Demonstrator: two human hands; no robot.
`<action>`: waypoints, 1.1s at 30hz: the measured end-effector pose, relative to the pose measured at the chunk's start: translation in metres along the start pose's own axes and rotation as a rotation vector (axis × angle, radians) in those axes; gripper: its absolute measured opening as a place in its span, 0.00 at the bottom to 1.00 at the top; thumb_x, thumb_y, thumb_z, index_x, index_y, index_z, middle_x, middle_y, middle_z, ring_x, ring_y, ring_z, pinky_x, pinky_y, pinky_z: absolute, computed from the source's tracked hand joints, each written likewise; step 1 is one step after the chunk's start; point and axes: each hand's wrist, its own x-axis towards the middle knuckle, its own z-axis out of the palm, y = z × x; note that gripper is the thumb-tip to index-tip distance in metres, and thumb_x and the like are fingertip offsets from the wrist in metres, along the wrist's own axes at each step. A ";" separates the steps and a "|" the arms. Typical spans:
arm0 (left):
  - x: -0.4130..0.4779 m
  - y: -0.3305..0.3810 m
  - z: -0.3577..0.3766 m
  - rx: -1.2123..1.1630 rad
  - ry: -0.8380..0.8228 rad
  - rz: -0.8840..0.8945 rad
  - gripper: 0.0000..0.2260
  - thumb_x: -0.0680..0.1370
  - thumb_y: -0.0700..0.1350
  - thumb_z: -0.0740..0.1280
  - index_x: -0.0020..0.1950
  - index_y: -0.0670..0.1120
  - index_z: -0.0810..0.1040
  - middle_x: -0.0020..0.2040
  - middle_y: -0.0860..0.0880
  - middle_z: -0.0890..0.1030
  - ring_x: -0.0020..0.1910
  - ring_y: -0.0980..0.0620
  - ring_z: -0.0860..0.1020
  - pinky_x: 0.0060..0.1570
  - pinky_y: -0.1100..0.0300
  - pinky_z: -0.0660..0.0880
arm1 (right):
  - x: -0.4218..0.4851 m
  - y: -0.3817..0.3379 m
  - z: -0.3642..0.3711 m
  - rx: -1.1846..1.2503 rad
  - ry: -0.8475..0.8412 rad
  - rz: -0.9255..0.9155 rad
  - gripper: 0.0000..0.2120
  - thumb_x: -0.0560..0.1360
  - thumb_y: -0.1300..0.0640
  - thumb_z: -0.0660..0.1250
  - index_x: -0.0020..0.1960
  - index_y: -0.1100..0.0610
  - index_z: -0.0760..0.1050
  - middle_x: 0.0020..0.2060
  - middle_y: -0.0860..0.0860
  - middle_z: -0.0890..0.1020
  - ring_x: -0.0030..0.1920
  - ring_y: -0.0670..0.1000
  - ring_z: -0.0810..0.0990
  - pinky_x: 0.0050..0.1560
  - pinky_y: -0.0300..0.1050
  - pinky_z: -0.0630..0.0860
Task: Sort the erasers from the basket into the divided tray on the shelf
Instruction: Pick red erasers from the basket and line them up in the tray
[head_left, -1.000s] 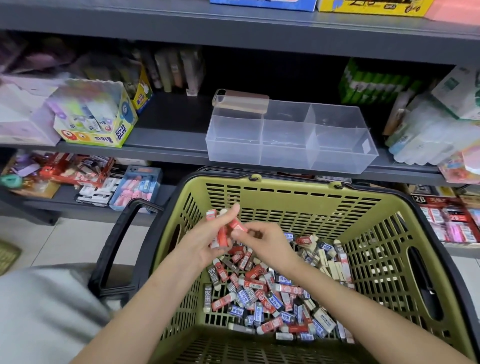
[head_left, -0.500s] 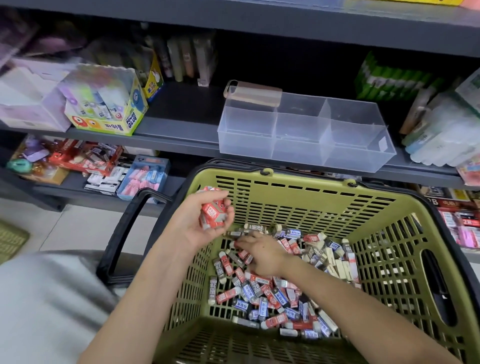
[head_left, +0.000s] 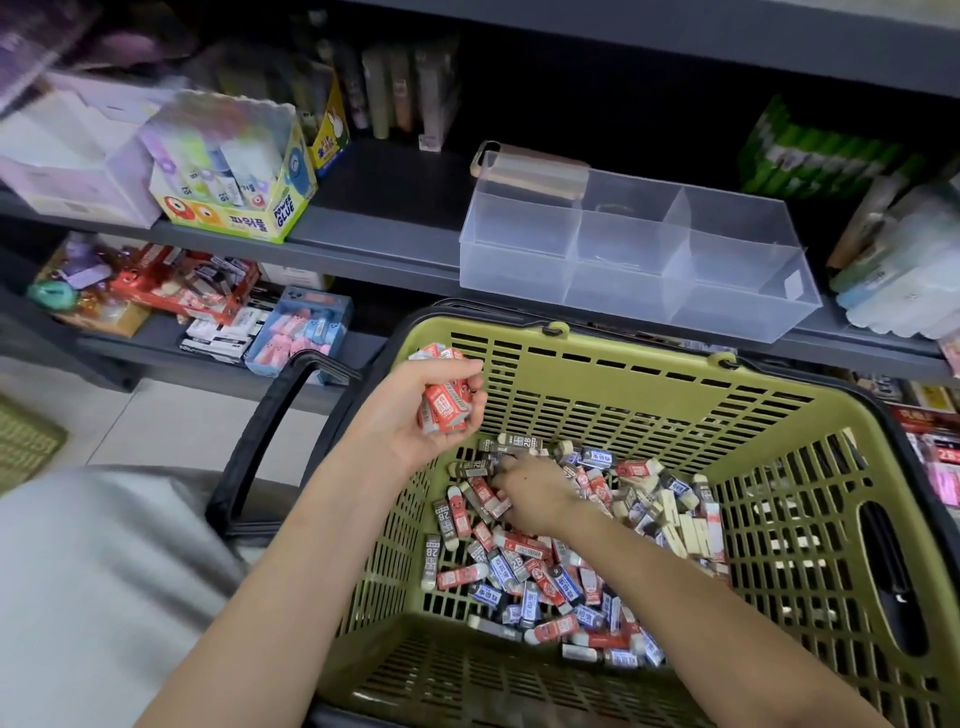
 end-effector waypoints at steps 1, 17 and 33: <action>0.000 0.000 -0.001 0.000 0.002 -0.002 0.13 0.61 0.36 0.73 0.43 0.40 0.76 0.31 0.46 0.80 0.29 0.52 0.79 0.27 0.62 0.76 | 0.002 -0.001 0.000 0.004 0.035 0.022 0.12 0.71 0.57 0.68 0.54 0.56 0.78 0.53 0.52 0.76 0.58 0.54 0.72 0.54 0.49 0.75; 0.008 -0.033 0.019 0.434 -0.079 -0.087 0.26 0.62 0.48 0.77 0.56 0.43 0.77 0.46 0.45 0.85 0.45 0.48 0.84 0.45 0.53 0.79 | -0.092 0.015 -0.111 1.634 0.262 0.163 0.09 0.66 0.46 0.71 0.39 0.52 0.82 0.28 0.50 0.78 0.22 0.46 0.66 0.23 0.35 0.64; 0.012 -0.045 0.030 0.241 -0.033 -0.026 0.24 0.57 0.38 0.77 0.51 0.40 0.76 0.31 0.47 0.83 0.30 0.51 0.82 0.30 0.58 0.79 | -0.106 0.033 -0.038 0.611 -0.036 0.234 0.15 0.73 0.51 0.69 0.59 0.53 0.76 0.48 0.46 0.81 0.46 0.46 0.78 0.52 0.45 0.78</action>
